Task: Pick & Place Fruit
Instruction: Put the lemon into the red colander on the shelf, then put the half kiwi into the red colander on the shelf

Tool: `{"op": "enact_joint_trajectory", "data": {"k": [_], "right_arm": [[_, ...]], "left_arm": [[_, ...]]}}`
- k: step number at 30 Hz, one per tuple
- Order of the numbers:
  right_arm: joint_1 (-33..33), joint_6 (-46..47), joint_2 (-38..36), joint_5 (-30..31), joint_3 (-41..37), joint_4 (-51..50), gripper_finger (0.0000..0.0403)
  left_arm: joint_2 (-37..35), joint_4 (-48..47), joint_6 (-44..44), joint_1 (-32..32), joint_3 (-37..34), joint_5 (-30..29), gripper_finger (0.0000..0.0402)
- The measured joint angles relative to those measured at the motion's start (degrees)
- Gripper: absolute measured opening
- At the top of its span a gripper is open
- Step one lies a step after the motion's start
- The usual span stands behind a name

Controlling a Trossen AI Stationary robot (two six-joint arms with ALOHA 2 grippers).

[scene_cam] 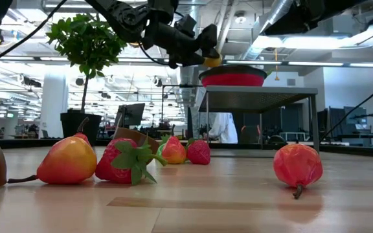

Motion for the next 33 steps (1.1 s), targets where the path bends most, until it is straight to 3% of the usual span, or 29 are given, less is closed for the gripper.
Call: {"op": "enact_joint_trajectory", "data": {"k": [16,33], "right_arm": [[0.0,0.0,0.0,0.0,0.0,-0.4,0.0],[0.0,0.0,0.0,0.0,0.0,-0.8,0.0]], "left_arm": [[0.3,-0.9,-0.2,-0.1,-0.5,-0.7,0.0207],[0.0,-0.2,-3.0,0.0,-0.5,-0.1,0.0254]]}}
